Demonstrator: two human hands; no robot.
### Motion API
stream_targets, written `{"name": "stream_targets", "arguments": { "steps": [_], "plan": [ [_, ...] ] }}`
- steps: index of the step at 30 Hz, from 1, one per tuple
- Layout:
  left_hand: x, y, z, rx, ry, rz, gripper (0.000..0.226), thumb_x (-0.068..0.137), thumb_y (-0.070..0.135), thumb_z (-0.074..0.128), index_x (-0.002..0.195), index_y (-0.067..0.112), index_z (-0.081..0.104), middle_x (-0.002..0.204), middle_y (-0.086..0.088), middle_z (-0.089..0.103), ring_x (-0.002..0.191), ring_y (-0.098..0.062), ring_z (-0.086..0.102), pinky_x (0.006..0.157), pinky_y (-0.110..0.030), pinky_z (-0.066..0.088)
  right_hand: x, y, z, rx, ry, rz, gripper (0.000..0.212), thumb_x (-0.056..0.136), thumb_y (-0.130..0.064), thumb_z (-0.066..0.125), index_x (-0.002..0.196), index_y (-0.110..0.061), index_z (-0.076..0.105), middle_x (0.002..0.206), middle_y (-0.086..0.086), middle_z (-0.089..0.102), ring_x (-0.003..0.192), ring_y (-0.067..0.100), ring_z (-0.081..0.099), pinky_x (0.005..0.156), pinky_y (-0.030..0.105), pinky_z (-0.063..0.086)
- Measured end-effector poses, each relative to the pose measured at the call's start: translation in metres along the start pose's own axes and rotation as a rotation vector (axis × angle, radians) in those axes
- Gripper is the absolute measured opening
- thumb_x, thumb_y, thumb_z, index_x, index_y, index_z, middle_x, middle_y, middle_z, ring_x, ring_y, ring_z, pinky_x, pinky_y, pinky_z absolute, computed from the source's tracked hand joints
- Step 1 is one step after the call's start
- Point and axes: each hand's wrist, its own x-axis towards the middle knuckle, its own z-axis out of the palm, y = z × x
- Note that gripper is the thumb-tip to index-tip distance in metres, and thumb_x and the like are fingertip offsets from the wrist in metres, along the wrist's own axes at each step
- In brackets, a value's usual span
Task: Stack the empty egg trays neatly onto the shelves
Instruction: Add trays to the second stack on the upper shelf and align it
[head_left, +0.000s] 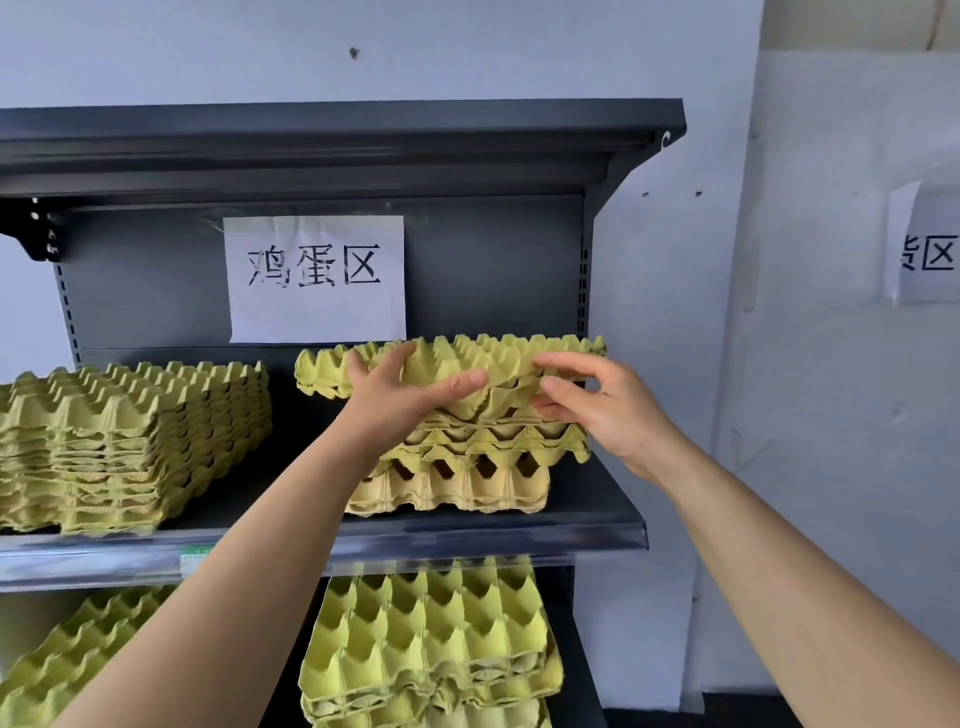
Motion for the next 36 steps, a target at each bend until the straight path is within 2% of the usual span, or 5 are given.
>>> {"name": "stream_targets", "arguments": {
  "steps": [9,18,21,27,36],
  "plan": [
    [-0.004,0.012,-0.001,0.402,-0.017,0.006,0.143,0.026,0.098,0.058,0.149,0.030,0.034,0.160,-0.008,0.014,0.133,-0.035,0.042,0.099,-0.053,0.049,0.005,-0.003,-0.006,-0.071,-0.081,0.021,0.031,0.093,-0.006,0.059,0.110,-0.030,0.066,0.113,-0.003,0.065,0.092,0.014,0.070,0.088,0.029,0.055],
    [-0.011,-0.010,-0.021,0.052,0.072,0.126,0.107,0.048,0.067,0.078,0.137,0.015,0.051,0.136,-0.002,0.054,0.115,-0.020,0.055,0.095,-0.034,0.044,0.040,0.016,-0.032,-0.672,-0.082,0.016,0.061,0.083,-0.027,0.073,0.138,-0.027,0.048,0.146,0.002,0.037,0.138,0.023,0.025,0.115,0.041,0.024],
    [-0.007,-0.014,-0.038,-0.017,0.065,0.182,0.091,0.049,0.068,0.082,0.119,0.013,0.065,0.103,-0.006,0.073,0.095,-0.025,0.068,0.081,-0.035,0.051,0.049,0.014,-0.032,-0.742,-0.114,-0.067,0.041,0.078,-0.036,0.076,0.116,-0.025,0.064,0.126,-0.004,0.055,0.132,0.026,0.036,0.112,0.048,0.027],
    [0.002,-0.019,-0.058,-0.207,-0.020,0.259,0.044,0.066,0.044,0.075,0.104,0.021,0.074,0.109,-0.020,0.069,0.104,-0.042,0.063,0.101,-0.054,0.047,0.044,0.001,-0.026,-0.833,0.105,-0.231,0.042,0.079,-0.043,0.073,0.114,-0.021,0.069,0.132,0.002,0.057,0.117,0.025,0.050,0.107,0.043,0.027],
    [0.040,-0.060,-0.061,-0.107,0.098,0.221,0.039,0.093,0.016,0.060,0.131,0.022,0.060,0.114,0.005,0.070,0.101,-0.007,0.067,0.099,-0.034,0.051,0.044,0.018,0.013,-1.146,0.124,-0.241,0.029,0.088,-0.049,0.059,0.111,-0.033,0.069,0.142,0.002,0.048,0.125,0.026,0.045,0.102,0.043,0.017]
  ]
}}
